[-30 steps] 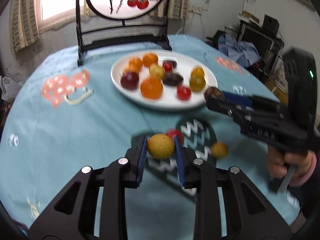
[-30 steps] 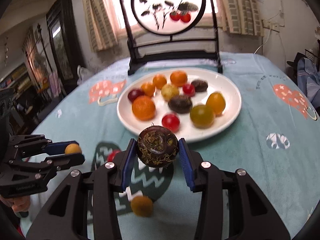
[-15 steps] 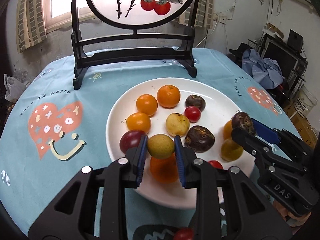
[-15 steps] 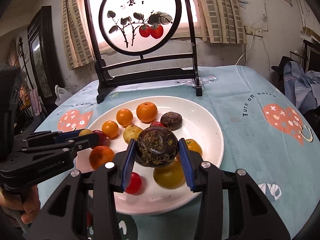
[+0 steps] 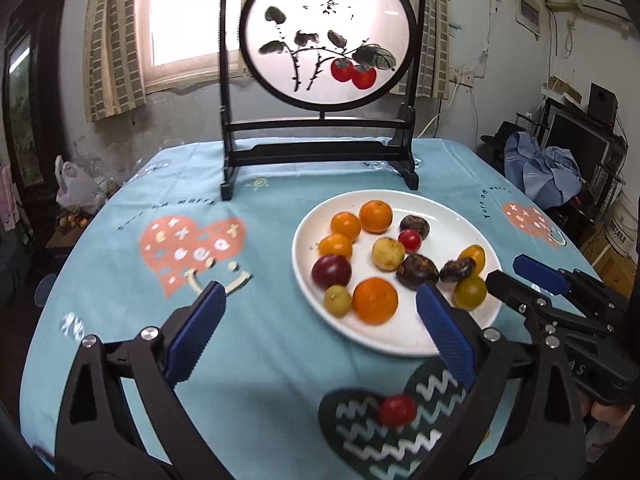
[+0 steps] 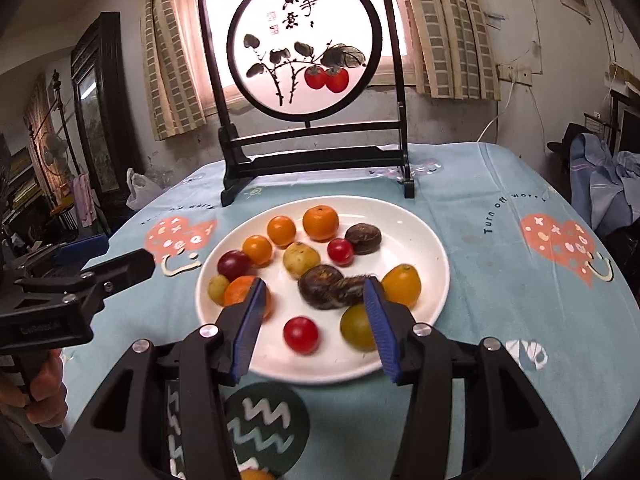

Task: Organize fruits
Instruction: 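Carry both fruits to the white plate, release, and pull both grippers back, then grasp the brownish-yellow round fruit with the right gripper while the left gripper grasps a red tomato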

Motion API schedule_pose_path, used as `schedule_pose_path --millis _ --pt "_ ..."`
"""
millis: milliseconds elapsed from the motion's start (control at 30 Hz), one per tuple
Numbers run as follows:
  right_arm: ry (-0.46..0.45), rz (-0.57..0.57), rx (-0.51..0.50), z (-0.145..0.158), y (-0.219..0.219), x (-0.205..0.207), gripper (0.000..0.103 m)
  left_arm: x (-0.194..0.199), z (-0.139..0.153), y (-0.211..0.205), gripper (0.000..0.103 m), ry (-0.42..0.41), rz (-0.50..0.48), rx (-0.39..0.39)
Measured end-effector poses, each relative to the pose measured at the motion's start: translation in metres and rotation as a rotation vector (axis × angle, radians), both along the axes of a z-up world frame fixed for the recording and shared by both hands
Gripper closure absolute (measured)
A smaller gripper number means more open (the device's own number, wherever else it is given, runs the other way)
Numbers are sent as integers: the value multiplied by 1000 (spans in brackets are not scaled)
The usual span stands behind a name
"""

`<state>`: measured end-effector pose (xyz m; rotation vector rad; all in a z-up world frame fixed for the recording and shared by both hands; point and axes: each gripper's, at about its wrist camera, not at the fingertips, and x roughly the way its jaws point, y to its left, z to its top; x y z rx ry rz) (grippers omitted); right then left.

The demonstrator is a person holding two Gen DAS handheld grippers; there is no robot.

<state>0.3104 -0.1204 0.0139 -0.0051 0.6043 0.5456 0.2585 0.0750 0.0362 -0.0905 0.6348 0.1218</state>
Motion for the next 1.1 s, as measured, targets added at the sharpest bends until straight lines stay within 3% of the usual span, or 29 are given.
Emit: schedule_pose_path --millis 200,367,667,967,1100 --pt "7 33 -41 -16 -4 -32 51 -40 -29 15 3 14 29 -90" --pt "58 69 -75 -28 -8 -49 50 -48 -52 26 3 103 81 -98" --pt "167 194 -249 -58 18 -68 50 -50 -52 21 3 120 86 -60" --pt "191 201 -280 -65 20 -70 50 -51 -52 18 3 127 83 -50" --pt "211 207 -291 -70 19 -71 58 -51 -53 19 3 132 88 -48"
